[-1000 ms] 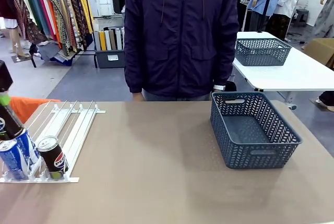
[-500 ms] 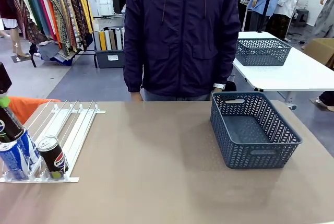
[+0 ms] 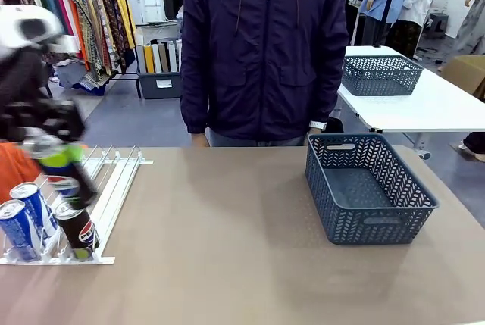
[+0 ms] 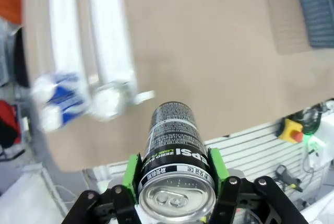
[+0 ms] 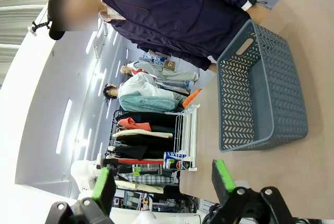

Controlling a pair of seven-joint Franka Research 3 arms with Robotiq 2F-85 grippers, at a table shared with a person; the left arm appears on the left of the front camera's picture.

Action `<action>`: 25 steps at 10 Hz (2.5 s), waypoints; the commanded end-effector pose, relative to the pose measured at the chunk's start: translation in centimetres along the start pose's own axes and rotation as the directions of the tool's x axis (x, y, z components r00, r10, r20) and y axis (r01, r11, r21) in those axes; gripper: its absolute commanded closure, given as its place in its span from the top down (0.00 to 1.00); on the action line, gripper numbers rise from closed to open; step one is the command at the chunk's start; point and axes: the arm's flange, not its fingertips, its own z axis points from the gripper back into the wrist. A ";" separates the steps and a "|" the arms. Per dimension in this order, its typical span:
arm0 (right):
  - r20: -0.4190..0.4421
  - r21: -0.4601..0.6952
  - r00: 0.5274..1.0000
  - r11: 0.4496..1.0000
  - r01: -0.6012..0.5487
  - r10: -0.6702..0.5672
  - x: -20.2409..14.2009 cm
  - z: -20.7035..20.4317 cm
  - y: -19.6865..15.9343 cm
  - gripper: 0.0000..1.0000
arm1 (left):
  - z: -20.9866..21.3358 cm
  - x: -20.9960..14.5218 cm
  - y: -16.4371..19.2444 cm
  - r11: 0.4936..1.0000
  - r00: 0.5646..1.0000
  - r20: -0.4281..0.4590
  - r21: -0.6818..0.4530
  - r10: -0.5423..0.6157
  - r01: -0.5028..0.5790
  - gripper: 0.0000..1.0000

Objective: Retrieve and store the cans from the dispenser.
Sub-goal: Pick up one can from the Automatic Can Dispenser and place it in the middle of the table.

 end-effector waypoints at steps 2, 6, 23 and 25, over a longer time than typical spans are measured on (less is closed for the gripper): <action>0.016 0.025 1.000 0.999 -0.022 0.022 0.3 -0.1 0.3 1.00 | -5.0 6.1 -11.4 0.997 0.997 -0.039 -0.009 -0.071 0.071 0.00; 0.016 0.025 1.000 0.999 -0.022 0.022 0.3 -0.1 0.3 1.00 | -15.4 8.3 -24.0 0.977 0.989 -0.040 0.156 -0.139 0.144 0.00; 0.016 0.025 1.000 0.999 -0.022 0.022 0.3 -0.1 0.3 1.00 | -5.2 6.5 -10.5 0.995 1.000 0.017 -0.102 -0.001 0.003 1.00; 0.016 0.025 1.000 0.999 -0.022 0.022 0.3 -0.1 0.3 1.00 | -1.2 6.7 1.3 0.947 0.996 -0.031 -0.309 0.083 -0.088 1.00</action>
